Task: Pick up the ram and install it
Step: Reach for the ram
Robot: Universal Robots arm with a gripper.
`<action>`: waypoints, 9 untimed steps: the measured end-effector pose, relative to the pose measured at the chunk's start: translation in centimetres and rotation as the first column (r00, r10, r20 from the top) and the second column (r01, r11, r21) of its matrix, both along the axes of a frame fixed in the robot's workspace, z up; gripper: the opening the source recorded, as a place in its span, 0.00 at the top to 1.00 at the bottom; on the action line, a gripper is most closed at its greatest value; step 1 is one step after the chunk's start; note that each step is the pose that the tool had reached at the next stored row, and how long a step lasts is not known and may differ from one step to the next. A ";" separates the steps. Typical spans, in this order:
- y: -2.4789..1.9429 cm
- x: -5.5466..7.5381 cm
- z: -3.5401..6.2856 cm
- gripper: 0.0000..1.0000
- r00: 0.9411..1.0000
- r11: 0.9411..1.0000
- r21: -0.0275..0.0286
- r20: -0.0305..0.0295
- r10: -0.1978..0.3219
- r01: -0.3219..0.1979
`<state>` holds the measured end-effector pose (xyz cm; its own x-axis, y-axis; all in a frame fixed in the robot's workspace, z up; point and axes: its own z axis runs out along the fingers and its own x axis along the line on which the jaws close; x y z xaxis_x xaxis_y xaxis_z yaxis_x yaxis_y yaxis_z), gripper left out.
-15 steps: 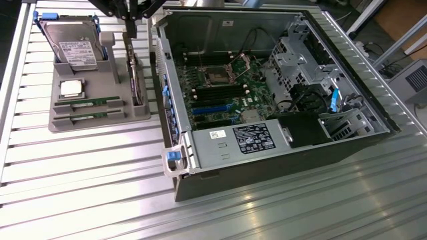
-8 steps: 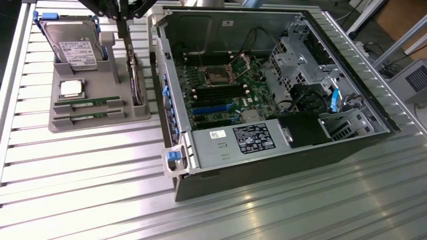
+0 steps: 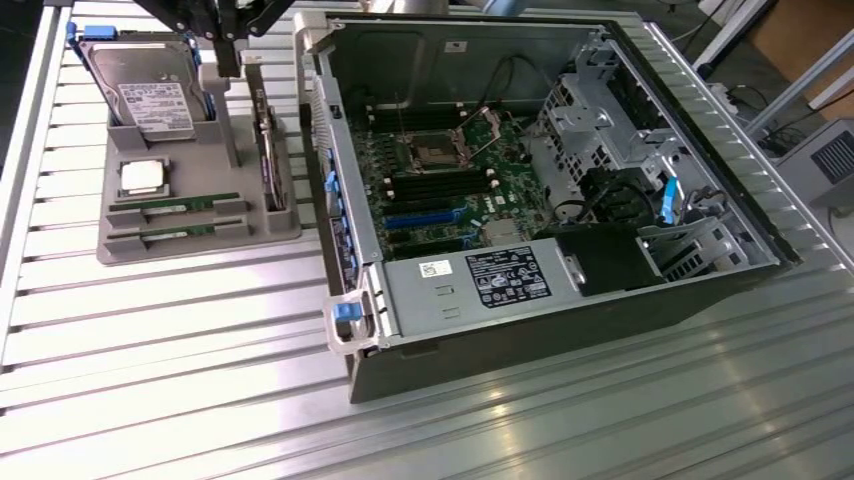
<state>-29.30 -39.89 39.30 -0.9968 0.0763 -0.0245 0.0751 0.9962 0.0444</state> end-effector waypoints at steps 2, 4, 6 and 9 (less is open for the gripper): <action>0.00 -0.8 0.01 0.90 1.000 1.000 0.000 0.000 0.000 0.000; 0.00 -1.5 0.00 0.90 1.000 1.000 0.000 0.000 0.000 0.000; 0.00 -2.1 0.00 0.90 1.000 1.000 0.000 0.000 0.000 0.000; 0.00 -2.9 0.00 0.90 1.000 1.000 0.000 0.000 0.000 0.000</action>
<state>-32.17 -39.89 39.30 -0.9968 0.0762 -0.0244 0.0751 0.9962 0.0442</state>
